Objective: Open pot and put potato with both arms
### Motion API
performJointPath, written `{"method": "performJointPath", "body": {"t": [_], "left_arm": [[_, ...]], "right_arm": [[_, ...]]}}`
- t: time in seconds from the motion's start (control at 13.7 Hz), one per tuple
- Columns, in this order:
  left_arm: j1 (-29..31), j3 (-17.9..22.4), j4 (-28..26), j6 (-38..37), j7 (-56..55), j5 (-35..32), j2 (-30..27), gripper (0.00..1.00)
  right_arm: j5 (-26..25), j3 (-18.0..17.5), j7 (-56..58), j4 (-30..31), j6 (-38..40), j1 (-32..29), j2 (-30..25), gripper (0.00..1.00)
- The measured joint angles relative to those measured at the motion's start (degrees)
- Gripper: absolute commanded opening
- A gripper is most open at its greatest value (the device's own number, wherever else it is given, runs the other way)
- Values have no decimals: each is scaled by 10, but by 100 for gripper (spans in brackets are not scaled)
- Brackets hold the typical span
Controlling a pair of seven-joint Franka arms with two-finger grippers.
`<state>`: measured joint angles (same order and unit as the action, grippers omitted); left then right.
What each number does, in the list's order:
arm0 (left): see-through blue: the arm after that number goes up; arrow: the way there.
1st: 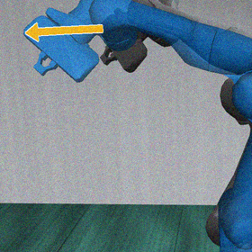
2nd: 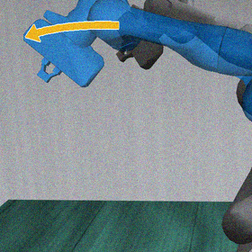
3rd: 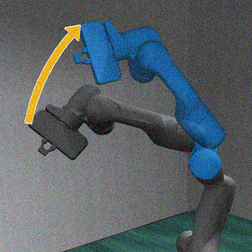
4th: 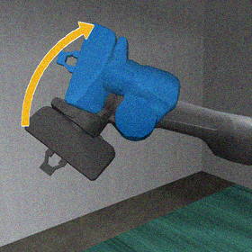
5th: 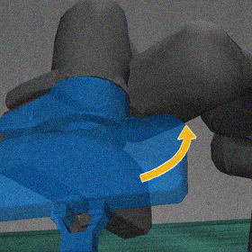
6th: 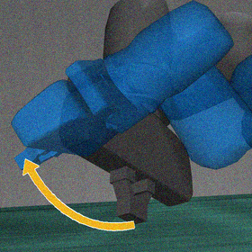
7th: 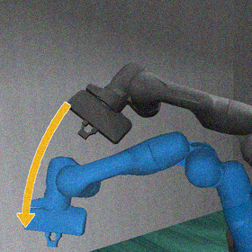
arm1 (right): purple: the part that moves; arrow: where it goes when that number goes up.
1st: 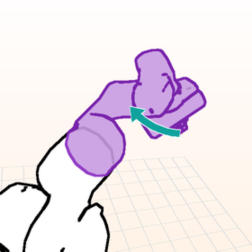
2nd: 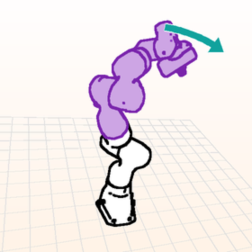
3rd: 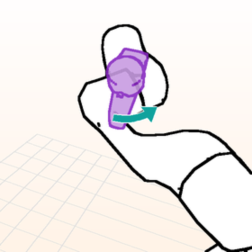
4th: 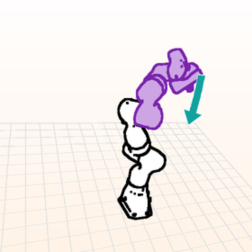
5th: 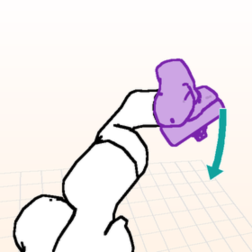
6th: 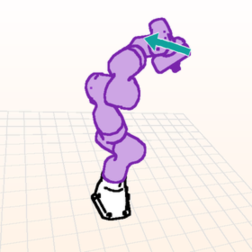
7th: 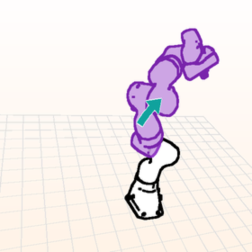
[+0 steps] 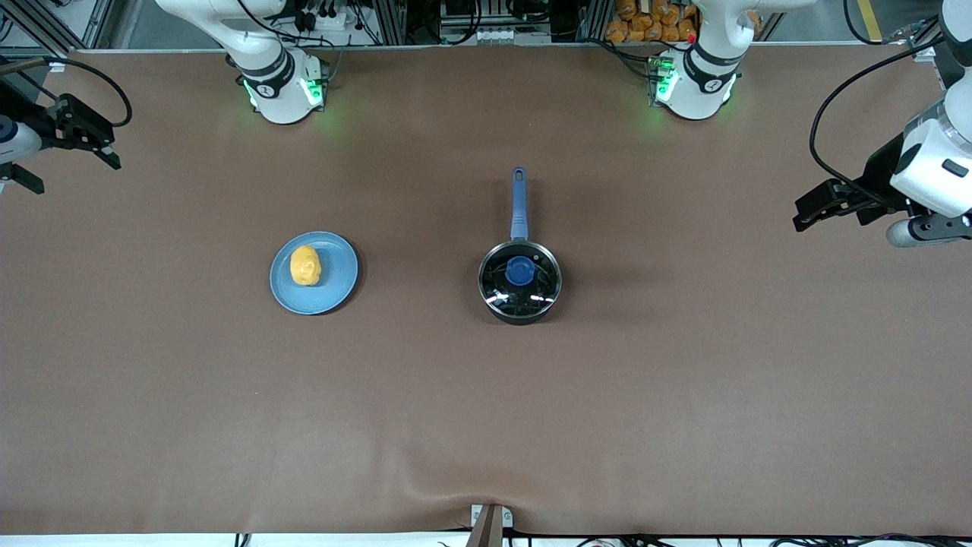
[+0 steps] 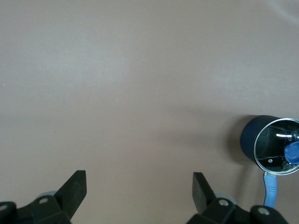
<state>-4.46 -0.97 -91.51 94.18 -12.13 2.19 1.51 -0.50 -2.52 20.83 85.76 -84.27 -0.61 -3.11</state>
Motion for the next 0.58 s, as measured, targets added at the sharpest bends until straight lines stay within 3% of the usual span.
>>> {"method": "performJointPath", "body": {"t": [0.58], "left_arm": [[0, 31, 2, 0, 35, 20, -3, 100]], "right_arm": [[24, 2, -1, 0, 8, -23, 2, 100]]}}
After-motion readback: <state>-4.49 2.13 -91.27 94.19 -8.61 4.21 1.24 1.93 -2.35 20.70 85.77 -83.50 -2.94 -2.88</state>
